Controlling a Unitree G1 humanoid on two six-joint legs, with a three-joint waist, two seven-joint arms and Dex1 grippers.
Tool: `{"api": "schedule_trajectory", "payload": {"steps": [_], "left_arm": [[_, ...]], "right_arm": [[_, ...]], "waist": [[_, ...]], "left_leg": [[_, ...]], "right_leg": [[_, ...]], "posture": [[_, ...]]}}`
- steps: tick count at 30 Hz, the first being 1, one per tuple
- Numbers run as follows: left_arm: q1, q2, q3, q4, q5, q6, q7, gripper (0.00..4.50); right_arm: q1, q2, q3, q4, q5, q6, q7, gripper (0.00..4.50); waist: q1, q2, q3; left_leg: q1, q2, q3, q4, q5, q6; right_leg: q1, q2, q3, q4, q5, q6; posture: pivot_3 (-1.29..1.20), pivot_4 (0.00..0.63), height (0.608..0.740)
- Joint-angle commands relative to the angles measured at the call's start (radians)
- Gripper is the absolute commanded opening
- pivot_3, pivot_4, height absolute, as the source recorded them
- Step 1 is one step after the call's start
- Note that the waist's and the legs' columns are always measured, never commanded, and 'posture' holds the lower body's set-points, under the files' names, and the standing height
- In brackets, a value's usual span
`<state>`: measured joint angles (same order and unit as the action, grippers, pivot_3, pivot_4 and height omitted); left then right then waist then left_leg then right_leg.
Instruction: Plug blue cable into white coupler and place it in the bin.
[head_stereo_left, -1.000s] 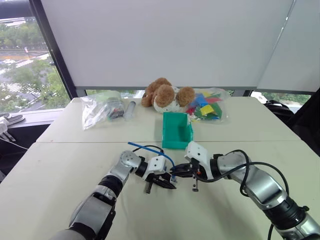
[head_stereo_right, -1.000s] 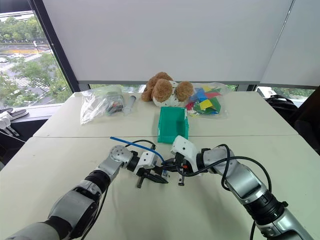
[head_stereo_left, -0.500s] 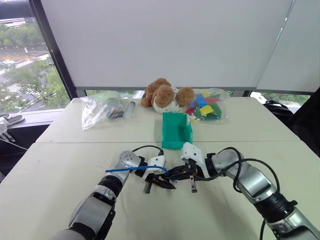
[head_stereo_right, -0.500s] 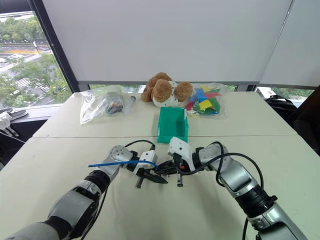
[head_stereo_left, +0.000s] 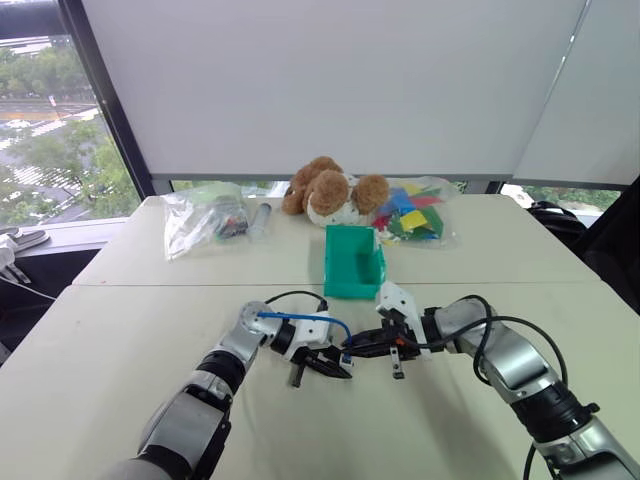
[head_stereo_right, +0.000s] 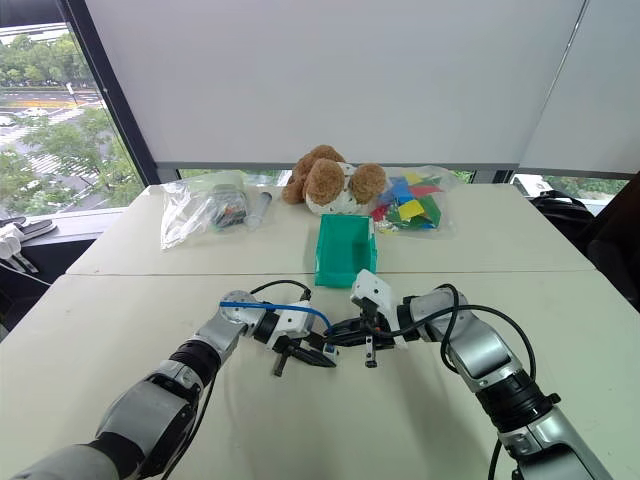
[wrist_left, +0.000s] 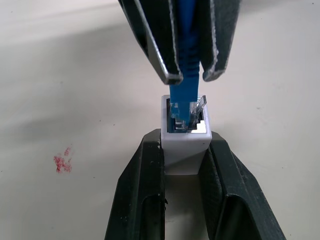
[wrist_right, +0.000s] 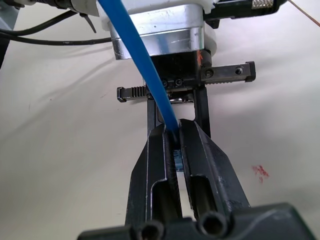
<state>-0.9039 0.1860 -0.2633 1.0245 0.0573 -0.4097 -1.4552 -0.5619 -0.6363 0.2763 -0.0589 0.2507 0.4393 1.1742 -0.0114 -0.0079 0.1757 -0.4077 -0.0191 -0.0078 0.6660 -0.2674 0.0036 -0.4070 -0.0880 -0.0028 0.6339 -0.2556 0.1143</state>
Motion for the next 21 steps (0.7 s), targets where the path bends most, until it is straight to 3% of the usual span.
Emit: {"api": "schedule_trajectory", "payload": {"steps": [1, 10, 18, 19, 21], "left_arm": [[-0.006, 0.01, -0.012, 0.001, 0.012, -0.007, -0.004, 0.34], [-0.003, 0.01, -0.013, -0.002, 0.012, -0.003, -0.005, 0.34], [0.007, 0.04, 0.009, -0.031, -0.005, 0.051, 0.002, 0.34], [0.009, 0.05, 0.019, -0.044, -0.016, 0.07, -0.001, 1.36], [0.017, 0.075, 0.033, -0.079, -0.035, 0.1, -0.013, 2.2]], "right_arm": [[0.047, 0.007, 0.042, 0.013, -0.035, 0.018, -0.019, 0.0], [0.08, 0.036, 0.108, 0.049, -0.114, -0.036, -0.054, 0.0], [0.078, 0.028, 0.037, -0.015, -0.058, 0.038, -0.069, 0.0], [0.078, 0.026, 0.022, -0.033, -0.045, 0.057, -0.076, 0.0], [0.082, 0.02, -0.004, -0.069, -0.023, 0.093, -0.09, 0.0]], "waist": [[0.0, 0.0, 0.0], [-0.004, -0.003, -0.003], [-0.004, -0.004, -0.004], [-0.004, -0.004, -0.004], [-0.003, -0.004, -0.004]], "left_leg": [[0.0, 0.0, 0.0, 0.0, 0.0, 0.0], [0.002, 0.0, 0.0, 0.0, 0.0, 0.0], [0.003, 0.001, 0.0, 0.0, 0.0, 0.0], [0.003, 0.002, 0.0, 0.0, 0.0, 0.0], [0.003, 0.002, 0.0, 0.0, 0.0, 0.0]], "right_leg": [[0.0, 0.0, 0.0, 0.0, 0.0, 0.0], [0.002, 0.001, 0.0, 0.0, 0.0, 0.0], [0.002, 0.001, 0.0, 0.001, 0.0, 0.0], [0.002, 0.001, 0.0, 0.001, 0.0, 0.0], [0.002, 0.001, 0.0, 0.001, 0.0, 0.0]], "posture": [[0.0, 0.15, 0.74], [0.0, 0.15, 0.74], [0.0, 0.15, 0.74], [0.0, 0.15, 0.74], [0.0, 0.15, 0.74]]}}
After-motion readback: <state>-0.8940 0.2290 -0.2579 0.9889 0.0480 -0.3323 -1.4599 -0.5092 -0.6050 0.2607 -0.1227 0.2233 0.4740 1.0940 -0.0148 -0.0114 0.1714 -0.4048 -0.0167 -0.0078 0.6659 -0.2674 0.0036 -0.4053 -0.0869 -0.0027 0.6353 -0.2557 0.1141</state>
